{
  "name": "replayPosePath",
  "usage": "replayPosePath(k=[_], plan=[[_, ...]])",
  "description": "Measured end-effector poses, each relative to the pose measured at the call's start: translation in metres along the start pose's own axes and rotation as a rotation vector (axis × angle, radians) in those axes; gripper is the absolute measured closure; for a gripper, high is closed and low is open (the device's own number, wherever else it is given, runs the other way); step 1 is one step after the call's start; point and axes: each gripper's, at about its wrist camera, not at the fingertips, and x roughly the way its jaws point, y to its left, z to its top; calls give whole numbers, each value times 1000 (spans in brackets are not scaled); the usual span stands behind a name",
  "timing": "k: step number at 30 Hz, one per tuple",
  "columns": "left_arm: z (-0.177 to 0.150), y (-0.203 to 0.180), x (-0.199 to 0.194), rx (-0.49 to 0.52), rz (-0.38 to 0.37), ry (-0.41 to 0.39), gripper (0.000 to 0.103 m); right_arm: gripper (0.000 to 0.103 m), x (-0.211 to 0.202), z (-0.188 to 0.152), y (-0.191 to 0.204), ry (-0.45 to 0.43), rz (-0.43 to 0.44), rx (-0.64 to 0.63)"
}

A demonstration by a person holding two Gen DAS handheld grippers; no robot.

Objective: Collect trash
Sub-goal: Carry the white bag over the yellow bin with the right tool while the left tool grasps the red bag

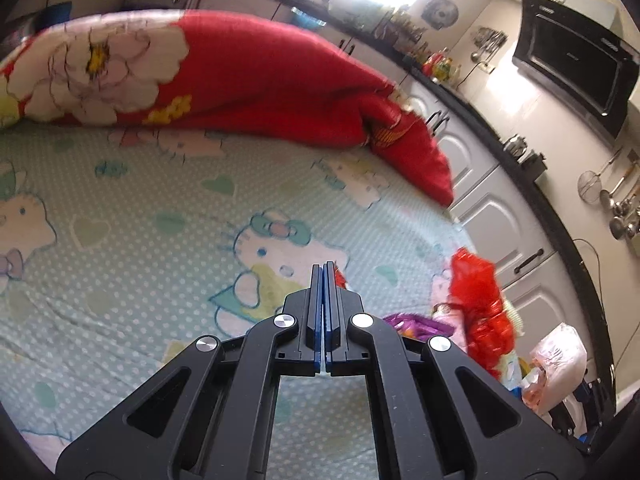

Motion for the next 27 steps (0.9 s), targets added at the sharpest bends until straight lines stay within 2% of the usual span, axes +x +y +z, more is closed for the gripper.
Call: replayPosePath(k=[7,13,27], plan=[[19,-34,-25,81,-25,-102,103,61,-16,2,-14,-26,-16,65],[30,-73,-36,139,-76,-144,103,61,-29,1,-30,-37,-44,118],[16,-181,-35,255,-255,-139,103,61,-62,-27,-91,-48,-163,232]])
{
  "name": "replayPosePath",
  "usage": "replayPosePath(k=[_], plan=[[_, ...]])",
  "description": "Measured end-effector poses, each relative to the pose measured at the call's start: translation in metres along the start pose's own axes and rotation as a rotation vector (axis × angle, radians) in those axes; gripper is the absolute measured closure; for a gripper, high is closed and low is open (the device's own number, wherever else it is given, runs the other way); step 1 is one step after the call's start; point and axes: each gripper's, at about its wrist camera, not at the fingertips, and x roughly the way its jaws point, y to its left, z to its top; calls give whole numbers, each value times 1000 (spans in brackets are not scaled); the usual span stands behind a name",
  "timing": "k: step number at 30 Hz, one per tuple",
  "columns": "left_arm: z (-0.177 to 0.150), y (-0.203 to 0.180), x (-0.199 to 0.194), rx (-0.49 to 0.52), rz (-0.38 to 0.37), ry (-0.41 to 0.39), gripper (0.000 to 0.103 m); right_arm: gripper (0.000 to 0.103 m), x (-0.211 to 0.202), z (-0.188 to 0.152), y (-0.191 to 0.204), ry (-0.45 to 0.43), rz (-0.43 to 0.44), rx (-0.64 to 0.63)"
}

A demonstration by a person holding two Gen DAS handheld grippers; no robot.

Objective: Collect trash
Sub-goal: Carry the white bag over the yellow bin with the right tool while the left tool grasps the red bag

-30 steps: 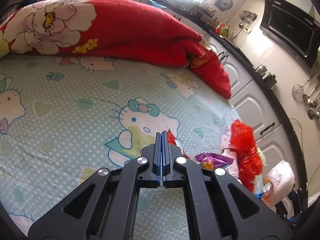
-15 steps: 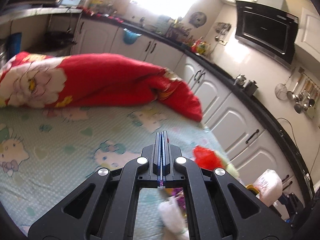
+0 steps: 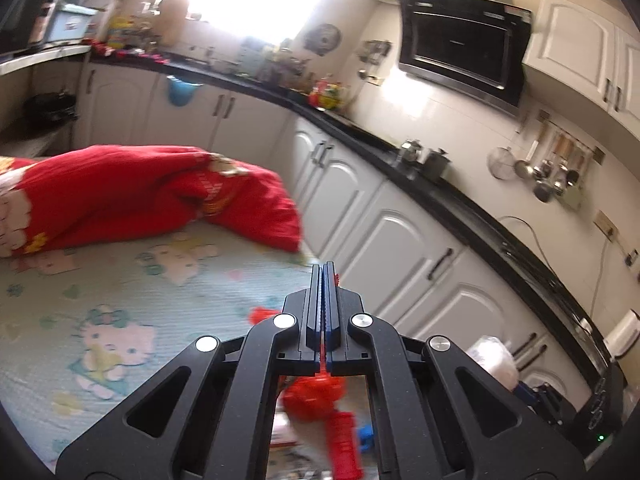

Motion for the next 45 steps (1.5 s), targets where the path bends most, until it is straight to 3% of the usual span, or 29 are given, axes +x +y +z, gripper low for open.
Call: replayPosePath(k=[9,24,45], plan=[[-12,-65,28,65,-110,42,103,61,-12,-24,-47,26,-74,112],[-75,-162,78,187,-249,185,103,61,-31,-88,-123,98,-212,316],[-157,-246,134,305,-360,353,103,61,-22,-162,-169,187,-235,547]])
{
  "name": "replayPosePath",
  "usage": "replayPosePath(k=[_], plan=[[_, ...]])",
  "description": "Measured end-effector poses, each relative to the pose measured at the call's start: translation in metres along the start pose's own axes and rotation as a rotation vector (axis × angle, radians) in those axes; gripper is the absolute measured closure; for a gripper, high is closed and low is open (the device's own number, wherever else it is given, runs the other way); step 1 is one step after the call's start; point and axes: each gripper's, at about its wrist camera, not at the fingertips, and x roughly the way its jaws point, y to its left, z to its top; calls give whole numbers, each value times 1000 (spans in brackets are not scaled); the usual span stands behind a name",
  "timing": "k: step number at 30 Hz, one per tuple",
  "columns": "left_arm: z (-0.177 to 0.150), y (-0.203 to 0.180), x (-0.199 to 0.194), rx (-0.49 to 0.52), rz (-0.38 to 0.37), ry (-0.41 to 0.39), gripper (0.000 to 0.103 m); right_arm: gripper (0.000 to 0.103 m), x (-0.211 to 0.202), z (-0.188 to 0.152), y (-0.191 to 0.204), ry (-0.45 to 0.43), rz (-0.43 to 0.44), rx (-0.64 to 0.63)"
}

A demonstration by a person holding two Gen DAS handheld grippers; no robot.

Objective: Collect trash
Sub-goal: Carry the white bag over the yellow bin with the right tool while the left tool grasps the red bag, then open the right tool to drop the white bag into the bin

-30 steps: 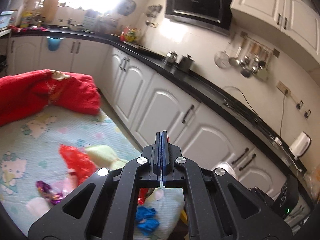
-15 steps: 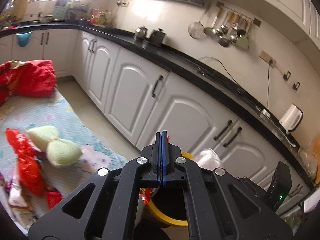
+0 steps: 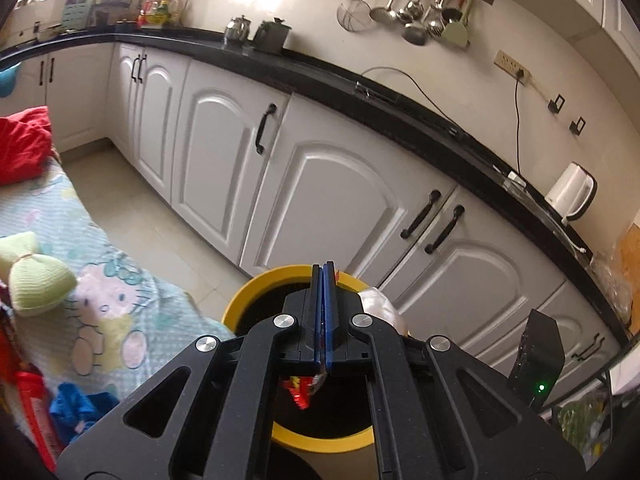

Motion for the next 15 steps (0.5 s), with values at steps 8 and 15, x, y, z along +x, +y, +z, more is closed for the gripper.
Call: replayPosePath(k=[8,15], plan=[[-4,-2,22,9,12,36,103,57,9,-5,-19,16,-9,89],[-7,1,24,8,31,46,77,41,7,-6,-21,10,-32,85]])
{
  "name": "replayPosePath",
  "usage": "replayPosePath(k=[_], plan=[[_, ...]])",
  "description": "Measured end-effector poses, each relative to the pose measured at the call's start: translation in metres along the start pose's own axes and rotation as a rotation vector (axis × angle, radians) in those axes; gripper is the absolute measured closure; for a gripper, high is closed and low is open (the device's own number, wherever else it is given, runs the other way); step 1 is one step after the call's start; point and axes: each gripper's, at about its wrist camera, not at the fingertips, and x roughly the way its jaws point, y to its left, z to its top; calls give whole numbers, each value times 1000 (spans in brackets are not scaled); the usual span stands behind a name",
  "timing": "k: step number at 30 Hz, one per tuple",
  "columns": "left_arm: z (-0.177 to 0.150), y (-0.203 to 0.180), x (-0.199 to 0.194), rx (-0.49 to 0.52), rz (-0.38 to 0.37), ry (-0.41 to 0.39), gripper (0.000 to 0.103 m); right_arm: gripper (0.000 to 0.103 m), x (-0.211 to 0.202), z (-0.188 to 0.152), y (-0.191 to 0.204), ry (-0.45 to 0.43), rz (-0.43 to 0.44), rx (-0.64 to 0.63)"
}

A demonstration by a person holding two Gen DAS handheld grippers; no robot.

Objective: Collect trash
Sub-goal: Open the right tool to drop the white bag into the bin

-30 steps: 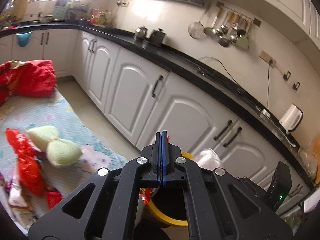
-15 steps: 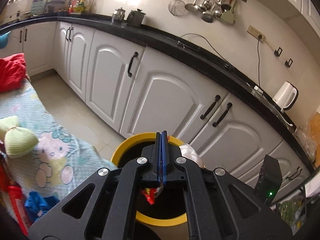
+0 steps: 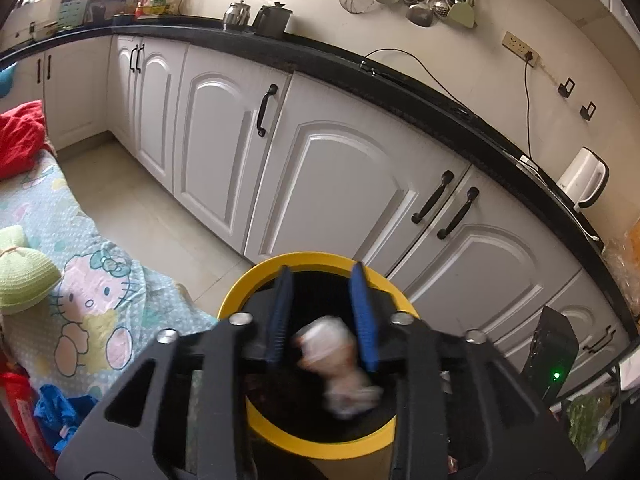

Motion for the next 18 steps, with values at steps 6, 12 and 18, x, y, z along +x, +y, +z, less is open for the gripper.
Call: replayPosePath(k=[6,12,18], plan=[[-2,16,-14,-30,47,-16,50,38,-5,2,0,-9,-16,4],[-4,45,-38,-79,117,-37,17,36,-13,5,10,-26,-10,0],[-7,70,-66,-103,184,-72,11,33,-24,11,35,-41,28,-31]])
